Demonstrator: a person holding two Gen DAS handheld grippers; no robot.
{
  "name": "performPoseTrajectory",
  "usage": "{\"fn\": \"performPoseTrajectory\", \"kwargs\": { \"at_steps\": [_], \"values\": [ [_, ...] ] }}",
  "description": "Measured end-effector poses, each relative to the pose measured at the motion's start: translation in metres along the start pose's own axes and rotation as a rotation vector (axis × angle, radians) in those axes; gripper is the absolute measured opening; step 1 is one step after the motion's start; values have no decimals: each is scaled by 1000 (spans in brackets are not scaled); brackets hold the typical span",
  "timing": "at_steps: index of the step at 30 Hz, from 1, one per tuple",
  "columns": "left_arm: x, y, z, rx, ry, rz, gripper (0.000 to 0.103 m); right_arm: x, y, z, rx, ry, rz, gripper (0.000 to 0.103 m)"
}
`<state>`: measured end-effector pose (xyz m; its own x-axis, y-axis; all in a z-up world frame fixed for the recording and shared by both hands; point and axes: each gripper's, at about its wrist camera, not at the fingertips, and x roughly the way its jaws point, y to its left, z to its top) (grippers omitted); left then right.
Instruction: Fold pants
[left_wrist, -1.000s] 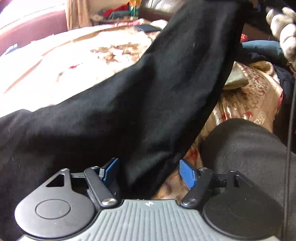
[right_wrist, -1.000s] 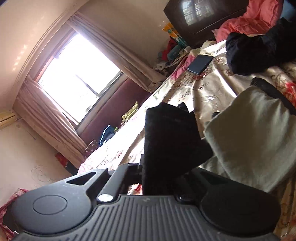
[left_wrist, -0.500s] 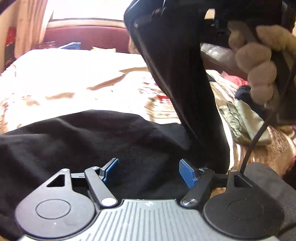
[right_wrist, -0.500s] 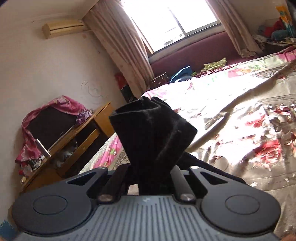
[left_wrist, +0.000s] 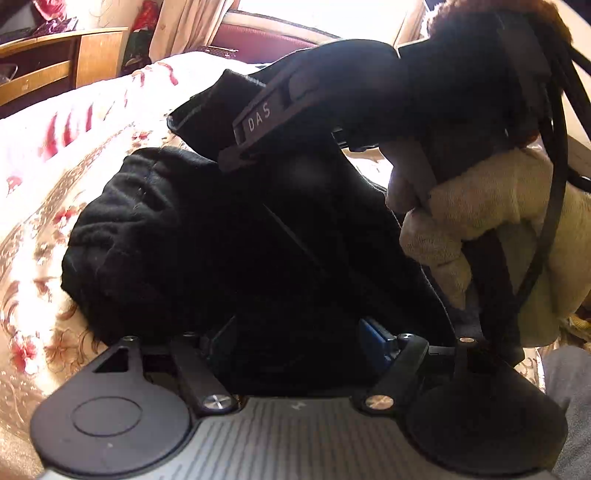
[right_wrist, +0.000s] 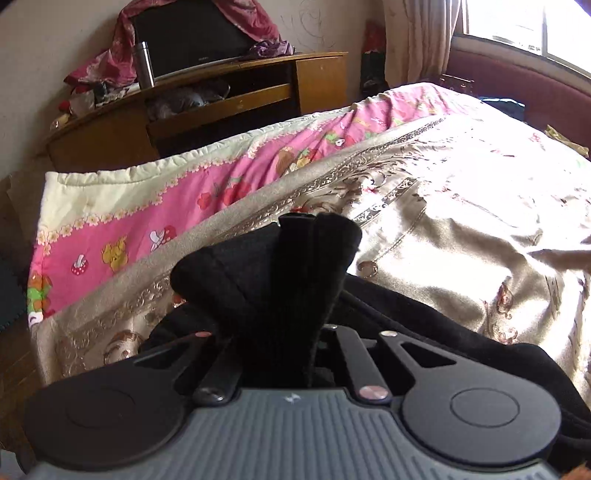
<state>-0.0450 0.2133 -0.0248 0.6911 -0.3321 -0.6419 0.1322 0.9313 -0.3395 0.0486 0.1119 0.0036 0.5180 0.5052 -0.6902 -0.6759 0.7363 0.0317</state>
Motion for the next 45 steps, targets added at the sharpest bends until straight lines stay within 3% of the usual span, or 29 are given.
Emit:
{"fn": "performPoseTrajectory", "kwargs": {
  "at_steps": [9, 18, 22, 25, 27, 32, 34, 37, 39, 42, 45],
  "values": [
    [-3, 6, -10, 4, -14, -16, 84, 7, 39, -2, -154, -24, -77, 6],
    [-12, 9, -14, -31, -35, -22, 84, 2, 42, 13, -76, -87, -94, 6],
    [-12, 12, -20, -29, -29, -2, 83, 14, 52, 10, -115, -69, -99, 7],
    [-19, 14, -27, -19, -26, -3, 83, 30, 56, 5, -111, 17, -12, 27],
    [-24, 14, -32, -12, -18, 7, 84, 28, 59, 2, -110, 24, 68, 41],
    [-42, 16, -39, -21, -22, 58, 85, -5, 54, -1, -54, -29, 247, 40],
    [-49, 13, -38, -7, -43, 89, 85, -26, 37, 0, 18, -58, 256, 40],
    [-60, 2, -32, 32, -89, 117, 85, -63, -2, -8, 117, -102, 205, 41],
    [-59, -5, -21, 50, -115, 102, 85, -89, -38, -20, 201, -123, 113, 44],
    [-49, -21, -1, 104, -151, 58, 85, -124, -99, -50, 314, -131, -102, 44],
    [-25, -41, 15, 185, -157, 21, 86, -140, -156, -85, 472, -71, -230, 46]
  ]
}}
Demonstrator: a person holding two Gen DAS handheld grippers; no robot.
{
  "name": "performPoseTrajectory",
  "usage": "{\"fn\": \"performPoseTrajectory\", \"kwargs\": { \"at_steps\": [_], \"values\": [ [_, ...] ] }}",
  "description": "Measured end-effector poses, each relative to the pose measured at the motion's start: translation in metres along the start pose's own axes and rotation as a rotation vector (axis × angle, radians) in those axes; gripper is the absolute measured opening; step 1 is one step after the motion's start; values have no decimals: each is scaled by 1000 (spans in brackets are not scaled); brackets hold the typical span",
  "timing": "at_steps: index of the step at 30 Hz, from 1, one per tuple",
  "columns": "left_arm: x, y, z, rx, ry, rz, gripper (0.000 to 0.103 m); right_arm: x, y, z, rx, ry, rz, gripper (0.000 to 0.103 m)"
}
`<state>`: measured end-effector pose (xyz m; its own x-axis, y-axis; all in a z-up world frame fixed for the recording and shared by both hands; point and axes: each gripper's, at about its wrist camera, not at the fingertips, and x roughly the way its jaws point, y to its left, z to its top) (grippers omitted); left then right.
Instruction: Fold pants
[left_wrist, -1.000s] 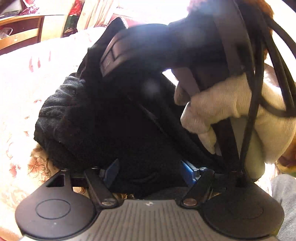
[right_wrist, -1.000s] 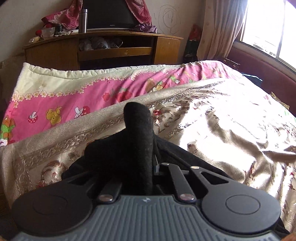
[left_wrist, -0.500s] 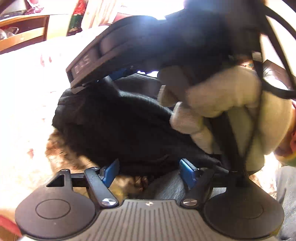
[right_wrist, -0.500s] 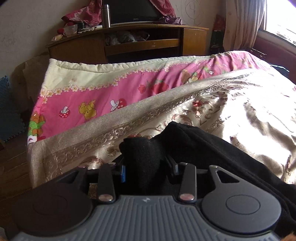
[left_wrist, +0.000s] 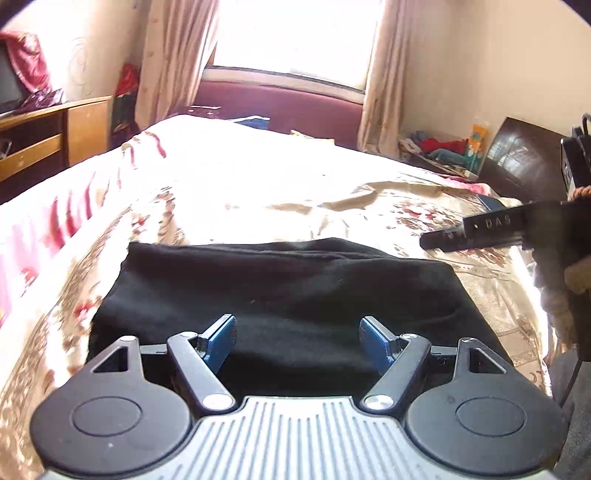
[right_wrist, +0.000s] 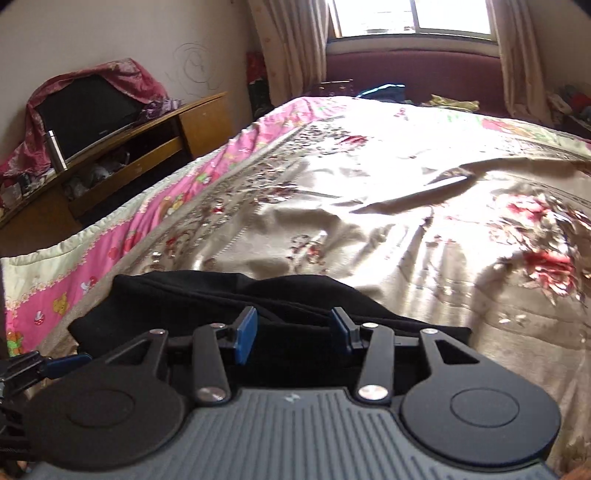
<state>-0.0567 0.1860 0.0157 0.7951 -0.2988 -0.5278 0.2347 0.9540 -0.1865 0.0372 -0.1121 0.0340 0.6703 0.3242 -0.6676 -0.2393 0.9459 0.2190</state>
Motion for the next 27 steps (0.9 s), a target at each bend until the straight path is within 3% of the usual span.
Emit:
{"fn": "performPoseTrajectory", "kwargs": {
  "at_steps": [3, 6, 9, 12, 16, 19, 23, 25, 26, 27],
  "values": [
    [39, -5, 6, 36, 37, -27, 86, 8, -58, -16, 180, 55, 13, 47],
    [75, 2, 2, 14, 170, -40, 86, 26, -96, -37, 356, 105, 124, 51],
    [80, -11, -2, 107, 222, -18, 86, 42, -121, -52, 504, 141, 270, 56],
    [69, -28, 5, 177, 242, -5, 86, 40, -130, -51, 481, 121, 351, 56],
    [79, -39, 11, 188, 278, 6, 87, 58, -137, -42, 496, 132, 424, 56],
    [88, -48, 14, 201, 291, 14, 87, 65, -135, -26, 434, 59, 473, 52],
    [98, -60, 14, 227, 302, 9, 92, 100, -143, -21, 537, 133, 498, 50],
    [103, -63, 14, 237, 305, 10, 93, 92, -137, -15, 487, 113, 498, 36],
    [105, -65, 16, 245, 308, 8, 93, 87, -136, -13, 481, 118, 509, 18],
    [107, -67, 17, 256, 314, 5, 93, 79, -139, -12, 493, 120, 534, 16]
  ]
}}
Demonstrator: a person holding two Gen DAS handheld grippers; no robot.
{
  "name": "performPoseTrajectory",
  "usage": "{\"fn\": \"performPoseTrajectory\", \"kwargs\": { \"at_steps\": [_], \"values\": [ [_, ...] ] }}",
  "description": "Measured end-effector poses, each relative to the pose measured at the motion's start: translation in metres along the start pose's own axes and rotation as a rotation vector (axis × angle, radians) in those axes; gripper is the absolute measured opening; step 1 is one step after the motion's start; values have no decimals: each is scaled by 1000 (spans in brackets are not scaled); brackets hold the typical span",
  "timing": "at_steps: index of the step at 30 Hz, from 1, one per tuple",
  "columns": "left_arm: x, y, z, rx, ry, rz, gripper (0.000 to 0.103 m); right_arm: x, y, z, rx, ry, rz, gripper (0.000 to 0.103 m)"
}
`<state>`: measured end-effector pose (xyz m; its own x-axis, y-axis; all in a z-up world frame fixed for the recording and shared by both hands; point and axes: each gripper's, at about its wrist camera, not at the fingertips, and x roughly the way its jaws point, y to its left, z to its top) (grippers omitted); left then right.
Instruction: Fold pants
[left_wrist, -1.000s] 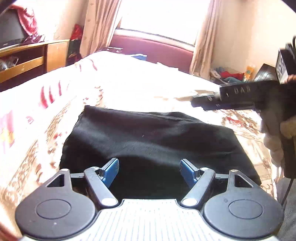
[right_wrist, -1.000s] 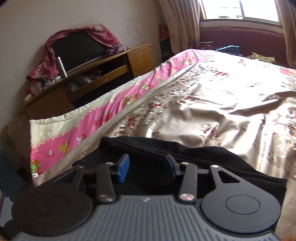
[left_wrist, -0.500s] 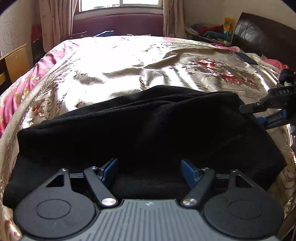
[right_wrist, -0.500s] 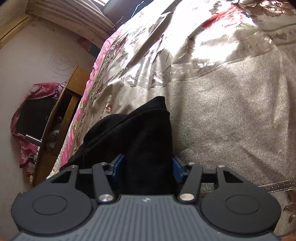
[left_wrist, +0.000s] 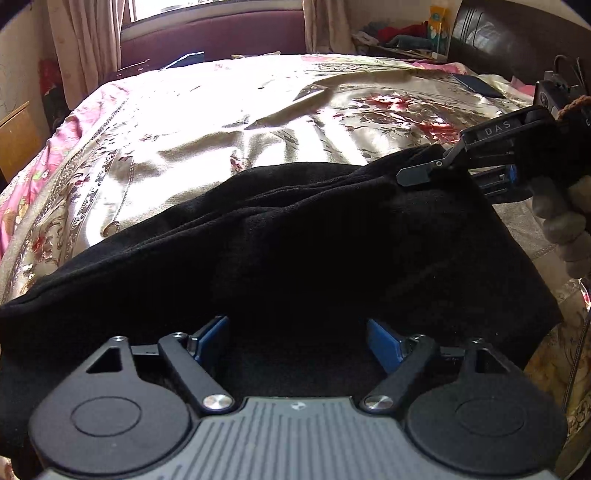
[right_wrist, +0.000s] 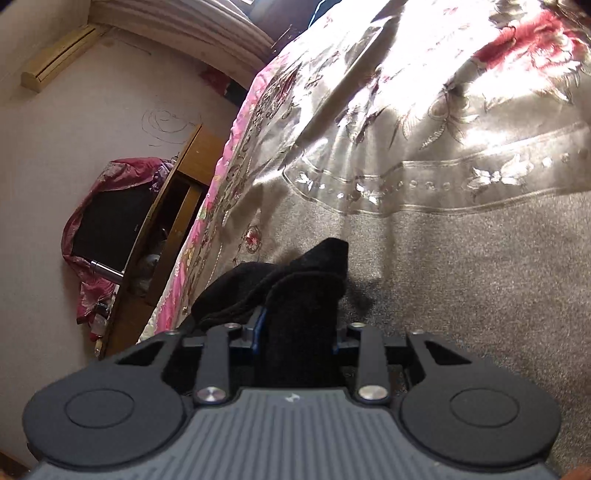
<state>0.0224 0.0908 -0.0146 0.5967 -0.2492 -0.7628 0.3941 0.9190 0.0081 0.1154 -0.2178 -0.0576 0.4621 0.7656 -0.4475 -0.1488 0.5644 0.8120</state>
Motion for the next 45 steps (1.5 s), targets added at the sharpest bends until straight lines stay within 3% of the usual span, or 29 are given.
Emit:
{"fn": "performPoseTrajectory", "kwargs": {
  "at_steps": [2, 5, 12, 13, 15, 17, 18, 20, 24, 27, 29, 34, 35, 36, 38, 40, 41, 42, 44, 45],
  "values": [
    [5, -5, 6, 11, 10, -14, 93, -15, 2, 3, -20, 3, -6, 13],
    [12, -25, 16, 61, -7, -89, 93, -35, -13, 4, 0, 4, -85, 12],
    [45, -92, 40, 244, -57, -274, 94, -105, -61, 22, 113, -88, -305, 14],
    [46, -96, 41, 259, -61, -279, 94, -113, -59, 24, 104, -105, -332, 16],
    [42, -94, 44, 242, -65, -279, 94, -130, -41, 25, -13, -184, -447, 30],
    [36, -86, 44, 189, -65, -264, 94, -144, -25, 23, -103, -277, -538, 30],
    [35, -84, 43, 170, -63, -254, 94, -152, -19, 24, -135, -305, -517, 30],
    [31, -80, 39, 149, -73, -241, 94, -147, -3, 23, -196, -276, -410, 30],
    [34, -85, 38, 124, -103, -223, 94, -69, 32, 24, -421, -33, -297, 30],
    [39, -82, 40, 109, -121, -194, 94, -15, 39, 22, -529, 147, -279, 30],
    [41, -79, 39, 103, -132, -172, 94, 6, 43, 19, -622, 185, -284, 30],
    [42, -77, 35, 115, -146, -177, 94, 19, 50, 15, -670, 293, -274, 27],
    [42, -77, 34, 117, -151, -179, 94, 20, 52, 14, -696, 289, -290, 24],
    [42, -76, 33, 111, -156, -183, 95, 22, 50, 15, -700, 267, -329, 12],
    [45, -75, 34, 97, -159, -184, 95, 24, 39, 27, -598, 245, -335, 8],
    [46, -75, 34, 90, -156, -176, 95, 20, 31, 34, -533, 148, -327, 4],
    [45, -77, 32, 95, -157, -169, 95, 20, 29, 34, -531, 86, -374, 0],
    [46, -79, 30, 108, -161, -160, 96, 19, 27, 34, -513, 34, -425, 0],
    [44, -83, 27, 131, -149, -140, 96, 4, 23, 35, -416, 0, -375, 2],
    [41, -84, 29, 129, -140, -134, 96, -19, 20, 35, -355, -63, -337, 4]
  ]
}}
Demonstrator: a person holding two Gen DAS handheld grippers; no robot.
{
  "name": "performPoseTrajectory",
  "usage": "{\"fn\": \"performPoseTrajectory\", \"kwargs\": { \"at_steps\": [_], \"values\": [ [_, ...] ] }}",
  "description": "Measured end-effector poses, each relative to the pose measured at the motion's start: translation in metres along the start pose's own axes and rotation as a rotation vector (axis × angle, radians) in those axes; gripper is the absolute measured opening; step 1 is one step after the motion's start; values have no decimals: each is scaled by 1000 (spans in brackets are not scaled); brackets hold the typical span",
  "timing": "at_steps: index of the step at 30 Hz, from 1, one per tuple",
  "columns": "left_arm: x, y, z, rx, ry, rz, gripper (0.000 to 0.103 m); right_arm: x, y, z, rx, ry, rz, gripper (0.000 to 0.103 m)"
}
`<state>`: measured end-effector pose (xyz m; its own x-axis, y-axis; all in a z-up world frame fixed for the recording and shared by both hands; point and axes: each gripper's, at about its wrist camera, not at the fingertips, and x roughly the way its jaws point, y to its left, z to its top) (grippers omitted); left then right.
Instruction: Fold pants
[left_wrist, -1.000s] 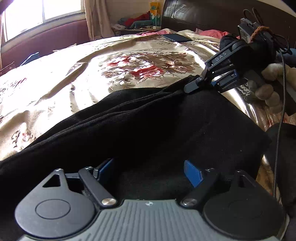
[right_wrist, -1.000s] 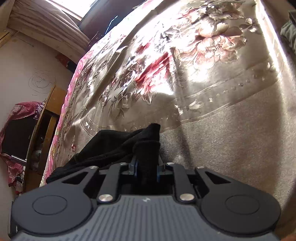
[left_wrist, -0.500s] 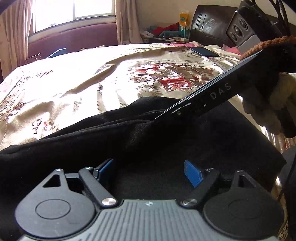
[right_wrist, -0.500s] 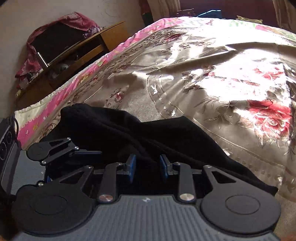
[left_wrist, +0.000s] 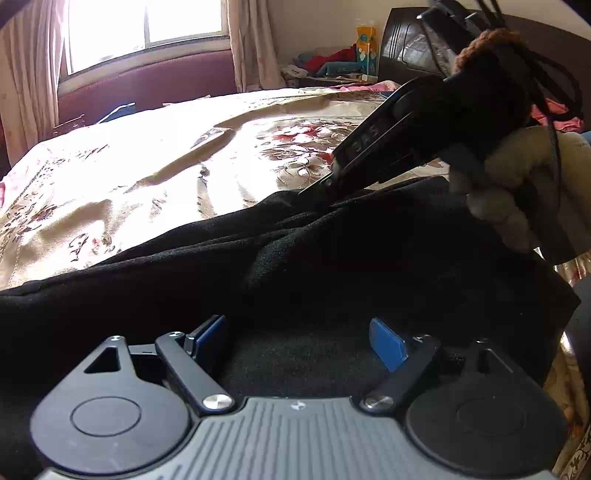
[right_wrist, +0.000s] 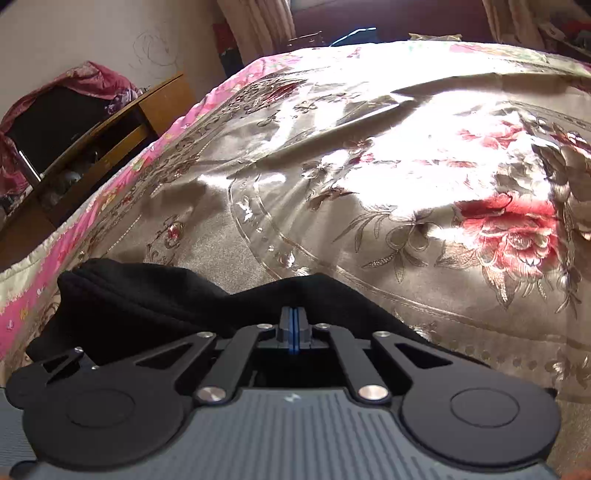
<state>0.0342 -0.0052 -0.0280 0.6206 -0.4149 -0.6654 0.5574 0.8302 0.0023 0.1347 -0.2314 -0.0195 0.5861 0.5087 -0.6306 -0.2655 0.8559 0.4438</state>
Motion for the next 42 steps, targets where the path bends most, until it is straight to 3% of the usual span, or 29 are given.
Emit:
{"fn": "performPoseTrajectory", "kwargs": {
  "at_steps": [3, 6, 8, 11, 12, 14, 17, 21, 23, 25, 26, 28, 32, 34, 36, 37, 38, 39, 42],
  "values": [
    [-4, -2, 4, 4, 20, 6, 96, -66, -39, -16, 140, -146, -35, 12],
    [-2, -7, 6, -2, 29, 10, 96, -114, -87, -44, 288, -191, -41, 25],
    [0, -10, 8, -14, 25, 5, 96, -123, -108, -61, 370, -167, -21, 28],
    [8, -21, 12, -19, 49, 4, 98, -112, -126, -84, 492, -99, 132, 29],
    [11, -25, 12, -6, 54, 12, 100, -98, -125, -87, 510, -61, 196, 35],
    [16, -28, 13, 13, 70, 25, 101, -83, -125, -83, 514, -1, 210, 46],
    [2, -35, 25, 18, 65, 20, 101, -70, -127, -74, 520, 15, 263, 50],
    [-15, -53, 26, 69, 51, -13, 101, -61, -127, -70, 538, 14, 286, 51],
    [-18, -69, 23, 79, 58, -94, 101, -60, -124, -68, 525, 1, 285, 50],
    [-10, -87, 14, 136, 125, -167, 101, -60, -121, -68, 501, 3, 225, 32],
    [0, -98, 6, 186, 189, -170, 101, -61, -121, -69, 505, 9, 216, 27],
    [2, -110, -5, 268, 179, -127, 102, -65, -119, -69, 503, 2, 229, 25],
    [-11, -98, 7, 162, 136, -185, 102, -59, -117, -69, 481, 3, 198, 34],
    [-14, -92, 9, 142, 124, -176, 102, -51, -119, -69, 517, 19, 233, 40],
    [-4, -87, 3, 129, 175, -153, 102, -49, -117, -67, 524, 15, 249, 50],
    [-1, -85, -3, 127, 179, -154, 102, -49, -114, -66, 515, 18, 241, 50],
    [-2, -87, -7, 135, 171, -148, 102, -51, -112, -66, 506, 17, 223, 43],
    [-5, -90, -7, 145, 162, -144, 102, -54, -111, -65, 495, 16, 206, 28],
    [-16, -89, -3, 110, 103, -202, 102, -67, -111, -69, 537, -19, 241, 25]
  ]
}}
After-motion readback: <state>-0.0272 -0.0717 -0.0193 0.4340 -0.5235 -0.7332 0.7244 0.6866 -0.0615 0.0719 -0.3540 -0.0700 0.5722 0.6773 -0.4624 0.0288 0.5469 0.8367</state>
